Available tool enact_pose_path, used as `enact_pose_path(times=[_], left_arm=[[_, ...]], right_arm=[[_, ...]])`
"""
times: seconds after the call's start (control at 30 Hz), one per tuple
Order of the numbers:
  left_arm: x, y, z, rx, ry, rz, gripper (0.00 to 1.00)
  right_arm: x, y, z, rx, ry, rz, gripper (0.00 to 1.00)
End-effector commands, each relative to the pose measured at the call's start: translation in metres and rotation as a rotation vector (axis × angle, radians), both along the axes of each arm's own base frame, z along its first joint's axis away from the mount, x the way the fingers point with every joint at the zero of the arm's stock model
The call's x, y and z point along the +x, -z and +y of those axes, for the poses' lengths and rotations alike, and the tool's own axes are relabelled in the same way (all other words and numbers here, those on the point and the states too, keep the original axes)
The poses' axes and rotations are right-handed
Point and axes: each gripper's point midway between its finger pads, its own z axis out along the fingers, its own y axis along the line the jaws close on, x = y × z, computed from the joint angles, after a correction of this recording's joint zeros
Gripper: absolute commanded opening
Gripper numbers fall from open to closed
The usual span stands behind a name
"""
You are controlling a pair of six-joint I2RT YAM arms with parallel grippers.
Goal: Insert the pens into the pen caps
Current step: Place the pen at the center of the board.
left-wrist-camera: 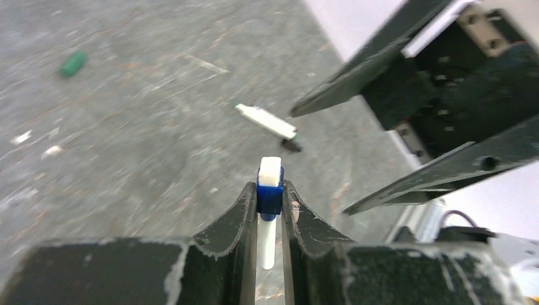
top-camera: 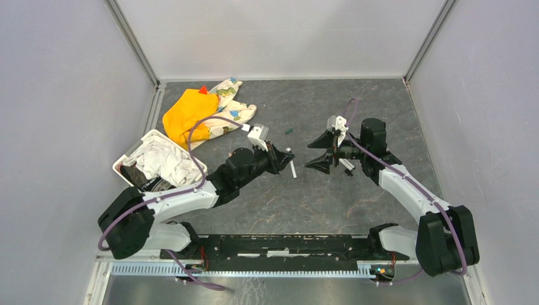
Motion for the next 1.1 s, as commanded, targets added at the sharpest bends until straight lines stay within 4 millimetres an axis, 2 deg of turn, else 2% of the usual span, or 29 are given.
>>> enact_pose_path(times=[0.0,0.13,0.2,0.33,0.5,0.8,1.07], left_arm=[[0.013,0.053,0.06,0.26,-0.253,0.122,0.02],[0.014,0.084,0.105,0.405,-0.446,0.244,0.02],[0.015,0.092,0.114,0.443,-0.485,0.277,0.02],[0.024,0.102,0.123,0.476,-0.528,0.319,0.02],[0.044,0.111,0.138,0.521,-0.611,0.365,0.02],[0.078,0.122,0.153,0.6,-0.707,0.444,0.02],[0.093,0.141,0.17,0.608,-0.748,0.529,0.18]], right_arm=[[0.01,0.001,-0.012,-0.053,0.039,-0.06,0.79],[0.015,0.003,-0.017,-0.057,0.061,-0.046,0.79],[0.017,0.005,-0.018,-0.059,0.068,-0.039,0.79],[0.019,0.005,-0.021,-0.058,0.077,-0.033,0.79],[0.02,0.004,-0.024,-0.054,0.086,-0.031,0.8],[0.02,0.003,-0.025,-0.05,0.087,-0.031,0.8],[0.02,0.002,-0.025,-0.049,0.085,-0.031,0.8]])
